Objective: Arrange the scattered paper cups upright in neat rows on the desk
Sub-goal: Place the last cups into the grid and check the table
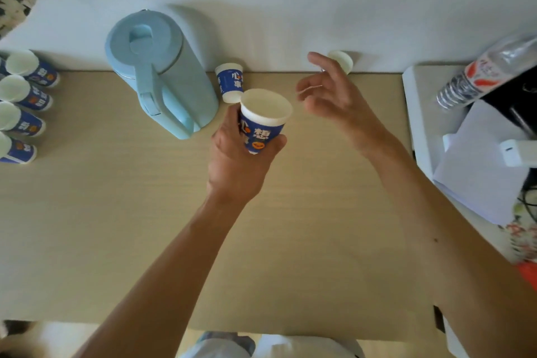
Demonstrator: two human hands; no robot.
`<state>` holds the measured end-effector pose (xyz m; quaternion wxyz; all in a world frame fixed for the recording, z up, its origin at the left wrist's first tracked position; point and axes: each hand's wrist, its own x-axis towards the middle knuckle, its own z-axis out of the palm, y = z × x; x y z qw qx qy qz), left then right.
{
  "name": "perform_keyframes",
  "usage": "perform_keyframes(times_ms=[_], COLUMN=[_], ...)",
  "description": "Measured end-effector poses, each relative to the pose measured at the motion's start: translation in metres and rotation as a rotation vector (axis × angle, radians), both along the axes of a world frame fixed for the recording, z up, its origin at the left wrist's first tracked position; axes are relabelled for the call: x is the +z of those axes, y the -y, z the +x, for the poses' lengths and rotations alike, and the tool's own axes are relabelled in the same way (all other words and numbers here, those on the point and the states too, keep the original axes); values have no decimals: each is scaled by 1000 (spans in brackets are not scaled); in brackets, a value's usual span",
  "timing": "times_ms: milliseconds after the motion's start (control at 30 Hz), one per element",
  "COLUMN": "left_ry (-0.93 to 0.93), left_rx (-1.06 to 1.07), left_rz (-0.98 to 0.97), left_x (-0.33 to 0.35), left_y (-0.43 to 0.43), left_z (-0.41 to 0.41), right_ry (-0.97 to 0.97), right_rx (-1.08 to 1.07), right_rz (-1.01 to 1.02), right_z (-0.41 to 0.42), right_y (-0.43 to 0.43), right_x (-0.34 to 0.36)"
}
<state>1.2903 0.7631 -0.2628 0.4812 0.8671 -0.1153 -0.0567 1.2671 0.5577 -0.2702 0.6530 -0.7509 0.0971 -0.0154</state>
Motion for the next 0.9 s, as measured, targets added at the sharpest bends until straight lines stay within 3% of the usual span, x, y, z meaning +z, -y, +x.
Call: perform_keyframes(times_ms=[167, 233, 333, 433, 767, 900], left_ry=[-40, -55, -64, -77, -88, -90], left_rx=[77, 84, 84, 90, 162, 198], left_rz=[9, 1, -13, -22, -32, -59], left_x=[-2, -2, -1, -1, 4, 12], left_y=[-1, 2, 5, 5, -16, -27], left_z=[-1, -2, -4, -5, -8, -10], right_ry=[-86, -144, -327, -422, -357, -237], right_rx=[-589, -713, -761, -803, -878, -903], right_rz=[-228, -300, -414, -406, -402, -316], right_z=[29, 42, 64, 84, 113, 98], right_y=[27, 38, 53, 63, 70, 51], right_x=[-60, -87, -120, -140, -163, -149])
